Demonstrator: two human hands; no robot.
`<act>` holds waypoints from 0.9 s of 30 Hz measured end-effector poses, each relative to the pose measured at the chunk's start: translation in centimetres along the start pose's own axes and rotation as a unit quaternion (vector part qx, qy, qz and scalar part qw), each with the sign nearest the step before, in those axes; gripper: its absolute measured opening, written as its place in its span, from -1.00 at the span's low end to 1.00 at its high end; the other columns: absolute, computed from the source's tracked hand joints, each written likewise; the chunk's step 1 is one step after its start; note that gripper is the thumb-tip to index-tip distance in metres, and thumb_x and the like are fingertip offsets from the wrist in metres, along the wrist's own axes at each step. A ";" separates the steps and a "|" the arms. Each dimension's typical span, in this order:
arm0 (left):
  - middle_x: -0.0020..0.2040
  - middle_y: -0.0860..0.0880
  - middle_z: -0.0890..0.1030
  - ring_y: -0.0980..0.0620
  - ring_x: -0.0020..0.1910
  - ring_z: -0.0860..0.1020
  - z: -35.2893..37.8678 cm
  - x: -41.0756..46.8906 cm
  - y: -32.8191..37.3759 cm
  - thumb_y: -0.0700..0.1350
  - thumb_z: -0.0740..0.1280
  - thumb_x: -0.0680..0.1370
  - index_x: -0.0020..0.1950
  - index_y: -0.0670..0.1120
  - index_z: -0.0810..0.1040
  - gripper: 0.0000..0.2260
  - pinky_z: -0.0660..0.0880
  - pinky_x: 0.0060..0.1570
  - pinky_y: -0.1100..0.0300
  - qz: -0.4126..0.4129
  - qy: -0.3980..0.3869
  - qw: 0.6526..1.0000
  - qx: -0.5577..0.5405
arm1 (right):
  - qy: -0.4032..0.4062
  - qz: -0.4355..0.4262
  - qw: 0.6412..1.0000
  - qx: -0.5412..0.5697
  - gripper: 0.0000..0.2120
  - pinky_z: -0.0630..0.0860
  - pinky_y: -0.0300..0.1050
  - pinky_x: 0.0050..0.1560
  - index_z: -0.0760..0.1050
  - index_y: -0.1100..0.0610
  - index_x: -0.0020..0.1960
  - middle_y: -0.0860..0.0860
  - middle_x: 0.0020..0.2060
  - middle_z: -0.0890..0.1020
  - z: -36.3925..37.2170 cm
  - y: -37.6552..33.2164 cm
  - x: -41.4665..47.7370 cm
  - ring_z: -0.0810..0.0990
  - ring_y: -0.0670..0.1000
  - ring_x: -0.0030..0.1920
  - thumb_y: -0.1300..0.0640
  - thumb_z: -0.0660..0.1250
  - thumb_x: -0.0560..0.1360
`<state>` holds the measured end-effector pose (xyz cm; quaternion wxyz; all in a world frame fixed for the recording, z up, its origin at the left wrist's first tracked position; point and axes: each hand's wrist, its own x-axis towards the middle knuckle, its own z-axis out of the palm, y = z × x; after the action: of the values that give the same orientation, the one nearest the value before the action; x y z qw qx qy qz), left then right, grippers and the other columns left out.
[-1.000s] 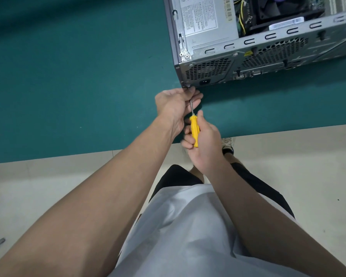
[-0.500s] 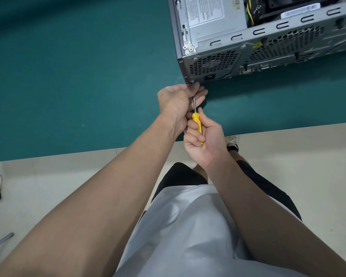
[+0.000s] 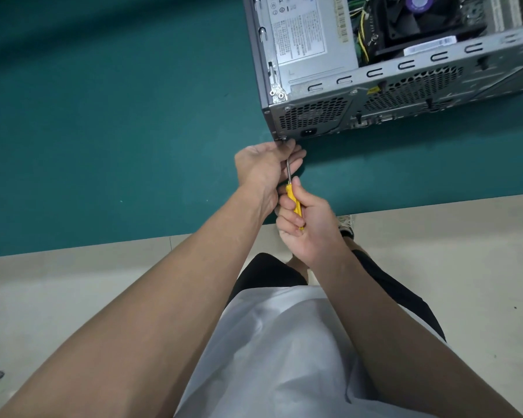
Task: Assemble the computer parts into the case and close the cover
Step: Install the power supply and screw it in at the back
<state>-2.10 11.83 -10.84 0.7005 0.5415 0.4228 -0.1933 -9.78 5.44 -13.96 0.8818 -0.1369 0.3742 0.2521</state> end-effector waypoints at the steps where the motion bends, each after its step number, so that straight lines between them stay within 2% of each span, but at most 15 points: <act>1: -0.25 -0.18 0.68 -0.01 -0.26 0.69 0.0 0.0 -0.1 -0.34 0.39 0.51 -0.09 -0.31 0.58 -0.97 0.59 -0.29 0.30 0.000 0.003 1.000 -0.002 | -0.011 0.014 1.000 0.006 -0.73 0.09 -0.33 -0.68 0.42 0.14 -0.17 -0.03 -0.46 0.36 -0.1 -0.1 -0.1 0.19 -0.16 -0.63 0.06 0.10 0.64; 3: -0.23 -0.19 0.67 -0.02 -0.26 0.68 0.1 -0.1 -0.1 -0.34 0.39 0.51 -0.07 -0.32 0.57 -0.95 0.60 -0.28 0.27 0.004 0.014 1.000 0.010 | -0.001 0.016 0.999 -0.052 -0.73 0.09 -0.33 -0.68 0.41 0.16 -0.18 -0.02 -0.46 0.38 0.0 -0.8 -0.4 0.20 -0.17 -0.62 0.07 0.12 0.64; 5: -0.19 -0.21 0.67 -0.07 -0.22 0.68 0.3 -0.1 -0.2 -0.30 0.41 0.51 -0.07 -0.31 0.57 -0.92 0.64 -0.18 0.17 0.017 0.035 0.997 0.059 | 0.059 -0.024 0.965 -0.255 -0.72 0.13 -0.28 -0.64 0.42 0.19 -0.19 0.00 -0.44 0.41 0.2 -2.4 -1.5 0.23 -0.14 -0.60 0.06 0.18 0.63; 7: -0.16 -0.19 0.68 -0.07 -0.20 0.68 0.6 -0.4 -0.3 -0.16 0.48 0.48 -0.17 -0.23 0.58 -0.84 0.64 -0.10 0.10 0.038 0.052 0.988 0.142 | 0.126 -0.095 0.840 -0.520 -0.67 0.20 -0.22 -0.51 0.44 0.19 -0.24 -0.05 -0.47 0.43 0.1 -4.7 -3.4 0.28 -0.13 -0.56 -0.01 0.24 0.59; 9: -0.20 -0.10 0.69 -0.04 -0.21 0.68 0.9 -1.2 -0.2 0.08 0.53 0.39 -0.19 -0.13 0.62 -0.71 0.63 -0.05 0.08 0.064 0.054 0.971 0.223 | 0.162 -0.166 0.714 -0.661 -0.62 0.23 -0.15 -0.40 0.41 0.23 -0.29 -0.11 -0.54 0.39 -0.2 -7.4 -5.8 0.31 -0.10 -0.50 -0.05 0.34 0.52; 12: -0.29 -0.02 0.68 0.03 -0.21 0.67 1.6 -2.7 0.4 0.36 0.45 0.29 -0.17 -0.14 0.63 -0.45 0.59 0.01 0.03 0.104 0.025 0.947 0.304 | 0.212 -0.262 0.636 -0.694 -0.55 0.24 -0.08 -0.35 0.35 0.22 -0.35 -0.06 -0.52 0.32 -0.2 -11.1 -10.2 0.29 -0.03 -0.43 -0.08 0.42 0.44; 15: -0.33 0.05 0.66 0.11 -0.26 0.67 2.7 -3.8 0.4 0.33 0.41 0.37 -0.27 -0.04 0.52 -0.57 0.59 0.01 0.00 0.108 -0.004 0.958 0.266 | 0.257 -0.385 0.590 -0.661 -0.51 0.22 -0.20 -0.42 0.22 0.12 -0.42 -0.07 -0.57 0.30 1.2 -14.4 -13.3 0.25 -0.08 -0.48 -0.12 0.37 0.46; 17: -0.29 0.08 0.66 0.11 -0.25 0.67 3.4 -4.6 0.0 0.27 0.37 0.45 -0.21 0.00 0.55 -0.66 0.61 -0.06 0.03 0.113 0.002 0.965 0.236 | 0.279 -0.457 0.525 -0.662 -0.49 0.23 -0.14 -0.39 0.15 0.08 -0.43 -0.06 -0.55 0.30 2.9 -17.2 -14.1 0.29 -0.04 -0.45 -0.13 0.31 0.50; 18: -0.27 0.08 0.66 0.11 -0.25 0.66 3.9 -5.1 -0.3 0.26 0.33 0.49 -0.18 -0.01 0.56 -0.66 0.61 -0.12 0.07 0.121 0.008 0.965 0.231 | 0.283 -0.488 0.476 -0.675 -0.52 0.25 -0.07 -0.33 0.19 0.07 -0.42 -0.04 -0.49 0.35 3.9 -18.8 -14.2 0.35 0.03 -0.37 -0.12 0.27 0.53; 20: -0.27 0.08 0.65 0.10 -0.22 0.65 5.0 -6.2 -0.6 0.23 0.23 0.56 -0.20 -0.03 0.59 -0.63 0.54 -0.21 0.15 0.165 0.021 0.951 0.262 | 0.295 -0.527 0.382 -0.700 -0.59 0.34 0.00 -0.10 0.42 0.18 -0.32 0.10 -0.24 0.52 5.5 -22.3 -13.8 0.44 0.15 -0.10 -0.08 0.23 0.57; 23: -0.37 0.10 0.58 0.05 -0.30 0.57 6.9 -7.9 -0.4 0.18 0.09 0.63 -0.30 -0.03 0.55 -0.55 0.46 -0.24 0.14 0.288 0.071 0.872 0.389 | 0.332 -0.490 0.287 -0.753 -0.62 0.32 0.12 0.21 0.58 0.34 -0.09 0.17 0.22 0.49 6.3 -27.2 -12.5 0.34 0.18 0.30 -0.01 0.28 0.56; 24: -0.42 0.10 0.53 0.04 -0.35 0.53 7.6 -8.4 -0.2 0.17 0.08 0.62 -0.35 -0.03 0.49 -0.54 0.43 -0.28 0.12 0.329 0.102 0.832 0.436 | 0.336 -0.464 0.273 -0.773 -0.65 0.31 0.13 0.25 0.59 0.35 -0.10 0.17 0.30 0.45 6.0 -28.4 -12.1 0.29 0.18 0.36 0.02 0.32 0.54; 25: -0.46 0.10 0.47 0.04 -0.40 0.48 8.5 -8.9 0.1 0.15 0.09 0.61 -0.38 -0.03 0.43 -0.56 0.39 -0.33 0.13 0.369 0.127 0.789 0.475 | 0.333 -0.440 0.282 -0.785 -0.69 0.31 0.12 0.28 0.59 0.35 -0.10 0.16 0.34 0.42 5.6 -29.4 -11.8 0.28 0.17 0.39 0.06 0.35 0.53; 26: -0.48 0.11 0.44 0.06 -0.44 0.45 9.5 -9.4 0.4 0.14 0.14 0.60 -0.39 -0.01 0.38 -0.59 0.35 -0.39 0.16 0.410 0.141 0.749 0.502 | 0.324 -0.420 0.315 -0.787 -0.74 0.35 0.10 0.26 0.58 0.35 -0.11 0.16 0.34 0.43 5.1 -30.1 -11.7 0.31 0.18 0.37 0.11 0.36 0.51; 27: -0.48 0.12 0.43 0.08 -0.47 0.44 10.8 -9.9 0.5 0.11 0.19 0.59 -0.38 0.00 0.38 -0.63 0.32 -0.43 0.20 0.448 0.151 0.714 0.516 | 0.316 -0.408 0.370 -0.773 -0.79 0.41 0.06 0.17 0.57 0.34 -0.14 0.18 0.26 0.50 4.6 -30.6 -11.6 0.41 0.21 0.29 0.17 0.36 0.48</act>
<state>-3.21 0.22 -1.95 0.2438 0.9668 0.0657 0.0399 2.80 -22.09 -0.71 0.2050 -0.9643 0.1662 -0.0202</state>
